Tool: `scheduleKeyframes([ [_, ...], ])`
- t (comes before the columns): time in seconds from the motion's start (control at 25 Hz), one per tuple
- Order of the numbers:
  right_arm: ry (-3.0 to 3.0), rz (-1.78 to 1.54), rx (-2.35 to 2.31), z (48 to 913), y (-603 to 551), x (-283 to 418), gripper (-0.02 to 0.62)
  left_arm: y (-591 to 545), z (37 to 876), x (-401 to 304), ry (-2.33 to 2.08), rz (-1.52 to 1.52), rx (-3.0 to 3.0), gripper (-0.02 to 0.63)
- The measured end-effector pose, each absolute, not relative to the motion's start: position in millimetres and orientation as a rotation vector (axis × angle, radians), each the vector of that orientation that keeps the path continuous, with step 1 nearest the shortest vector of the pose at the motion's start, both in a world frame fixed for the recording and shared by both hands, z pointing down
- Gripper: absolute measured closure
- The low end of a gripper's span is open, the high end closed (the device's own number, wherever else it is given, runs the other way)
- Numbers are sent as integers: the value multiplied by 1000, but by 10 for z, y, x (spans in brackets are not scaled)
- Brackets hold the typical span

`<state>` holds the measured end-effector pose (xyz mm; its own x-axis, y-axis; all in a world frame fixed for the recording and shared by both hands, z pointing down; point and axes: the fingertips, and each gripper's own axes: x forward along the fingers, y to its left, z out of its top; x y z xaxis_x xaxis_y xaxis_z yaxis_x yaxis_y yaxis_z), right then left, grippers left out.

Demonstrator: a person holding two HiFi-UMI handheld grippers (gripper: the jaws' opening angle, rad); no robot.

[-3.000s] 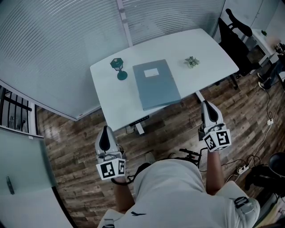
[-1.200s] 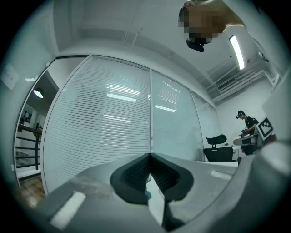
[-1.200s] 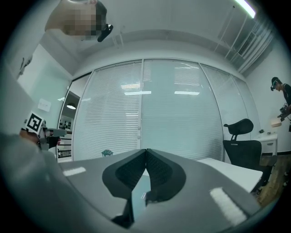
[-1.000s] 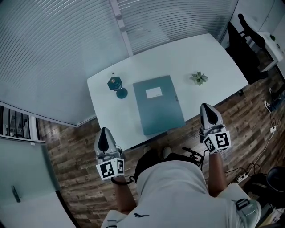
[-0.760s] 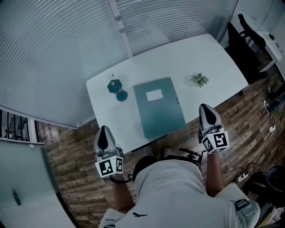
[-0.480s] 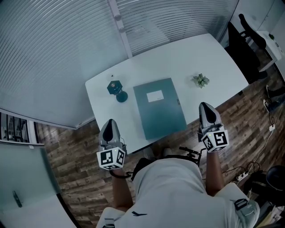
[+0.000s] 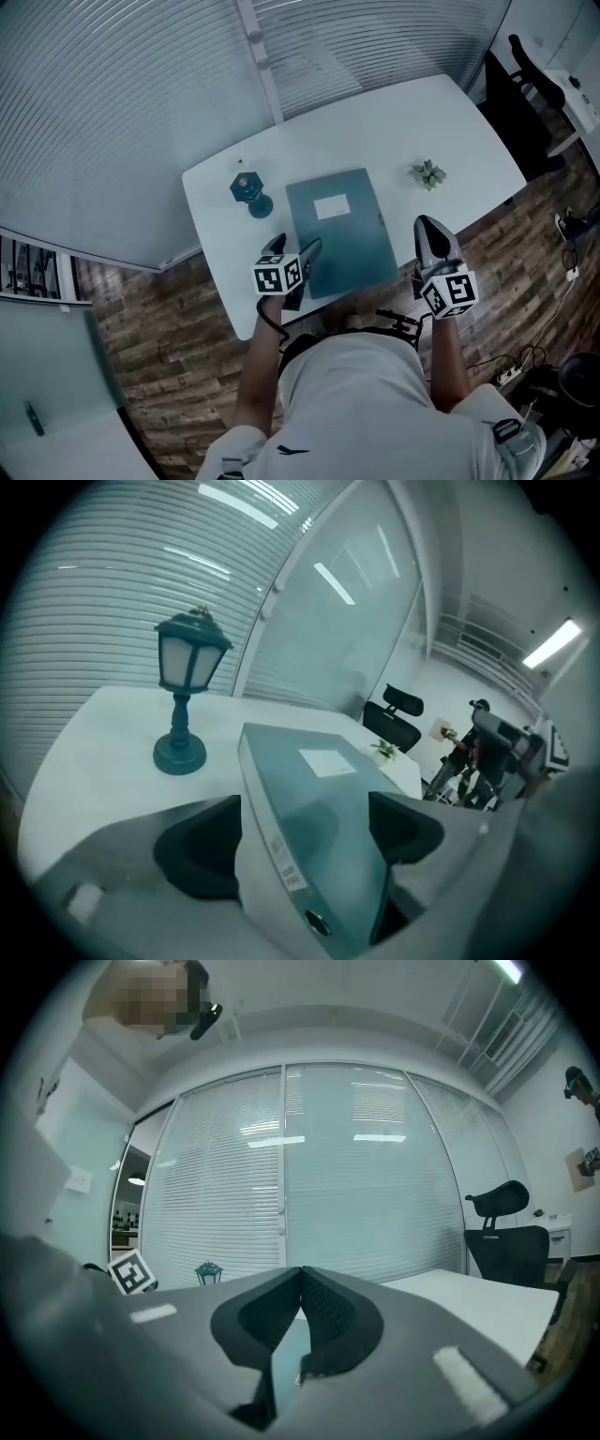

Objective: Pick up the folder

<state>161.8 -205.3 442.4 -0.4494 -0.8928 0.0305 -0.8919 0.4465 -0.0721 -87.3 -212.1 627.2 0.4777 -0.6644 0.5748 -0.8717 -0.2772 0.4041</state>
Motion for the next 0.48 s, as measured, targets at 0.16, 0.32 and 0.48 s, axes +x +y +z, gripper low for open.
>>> scheduleKeyframes([
  [0.16, 2685, -130, -1624, 4442, -2083, 1534, 594, -2209, 6578, -820, -1217, 453, 1941, 173],
  [0.32, 2698, -153, -1631, 4527, -2117, 1531, 594, -2208, 6686, -816, -1092, 270, 1842, 184],
  [0.48, 2722, -169, -1614, 4595, -2136, 1477, 594, -2217, 6684, -811, -1095, 281, 1846, 184],
])
